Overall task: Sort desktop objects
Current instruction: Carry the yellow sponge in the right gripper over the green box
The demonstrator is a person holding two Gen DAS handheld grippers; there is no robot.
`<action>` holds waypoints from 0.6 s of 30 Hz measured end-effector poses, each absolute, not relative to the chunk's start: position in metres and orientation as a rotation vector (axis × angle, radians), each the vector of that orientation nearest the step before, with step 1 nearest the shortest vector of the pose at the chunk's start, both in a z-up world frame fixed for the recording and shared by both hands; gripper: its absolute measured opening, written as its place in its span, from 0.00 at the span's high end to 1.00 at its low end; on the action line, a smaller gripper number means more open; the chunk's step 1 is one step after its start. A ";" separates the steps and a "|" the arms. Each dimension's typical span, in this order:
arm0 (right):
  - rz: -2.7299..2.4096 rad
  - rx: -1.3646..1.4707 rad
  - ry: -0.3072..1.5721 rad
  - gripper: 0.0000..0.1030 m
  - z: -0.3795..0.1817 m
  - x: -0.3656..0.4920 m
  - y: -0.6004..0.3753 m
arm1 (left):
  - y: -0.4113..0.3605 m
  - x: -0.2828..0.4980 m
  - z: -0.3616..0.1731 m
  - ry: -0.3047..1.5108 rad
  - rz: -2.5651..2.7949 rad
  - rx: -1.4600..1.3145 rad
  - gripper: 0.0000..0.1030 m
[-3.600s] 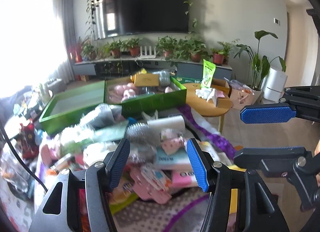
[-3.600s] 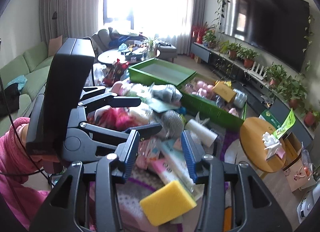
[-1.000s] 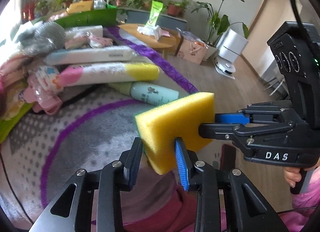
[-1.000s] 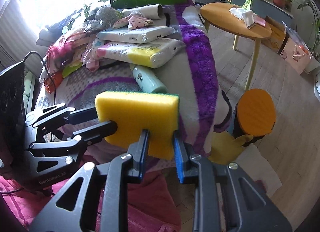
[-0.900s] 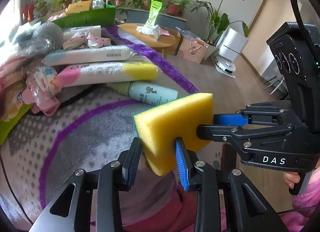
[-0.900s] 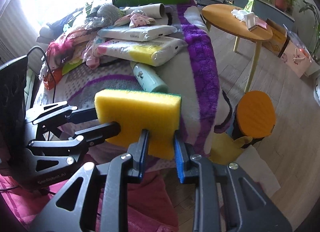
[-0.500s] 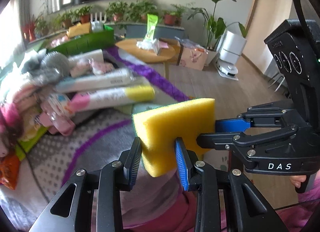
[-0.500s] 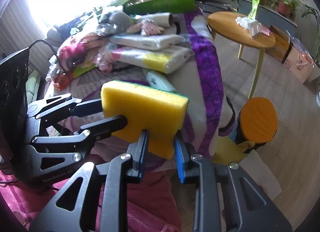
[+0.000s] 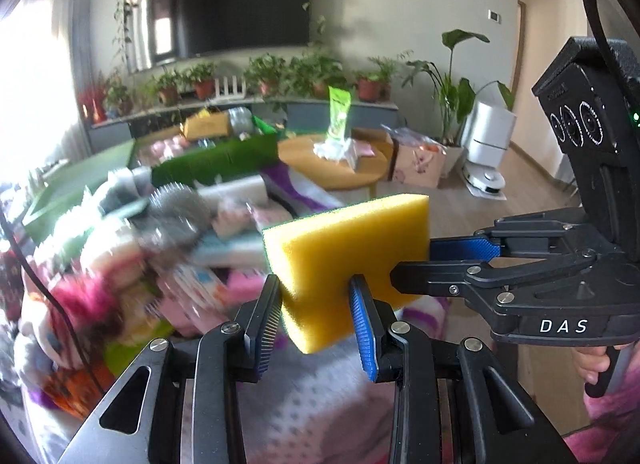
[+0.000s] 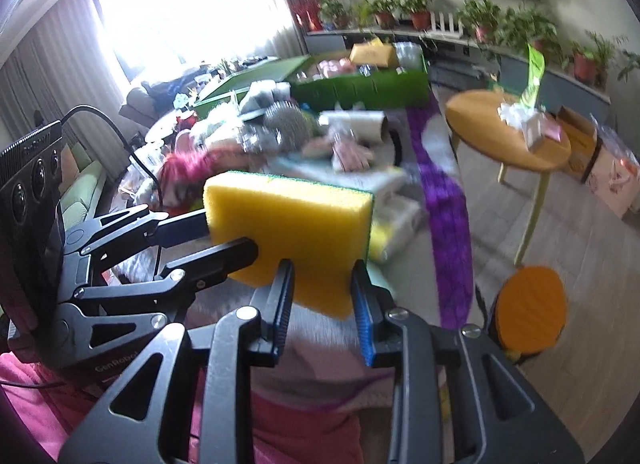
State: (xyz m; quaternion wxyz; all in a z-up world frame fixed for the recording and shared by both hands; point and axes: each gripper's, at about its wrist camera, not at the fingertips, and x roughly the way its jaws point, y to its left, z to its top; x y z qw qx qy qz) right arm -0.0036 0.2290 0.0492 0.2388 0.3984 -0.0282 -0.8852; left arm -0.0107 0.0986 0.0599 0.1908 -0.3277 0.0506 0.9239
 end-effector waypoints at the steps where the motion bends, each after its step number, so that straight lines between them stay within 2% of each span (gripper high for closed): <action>1: -2.433 1.053 -0.055 0.71 0.059 -0.012 0.224 | 0.097 -0.013 0.064 0.146 2.607 -0.908 0.67; 18: -2.469 0.779 -0.051 0.68 0.113 -0.100 0.212 | 0.079 -0.094 0.122 0.304 2.753 -0.735 0.67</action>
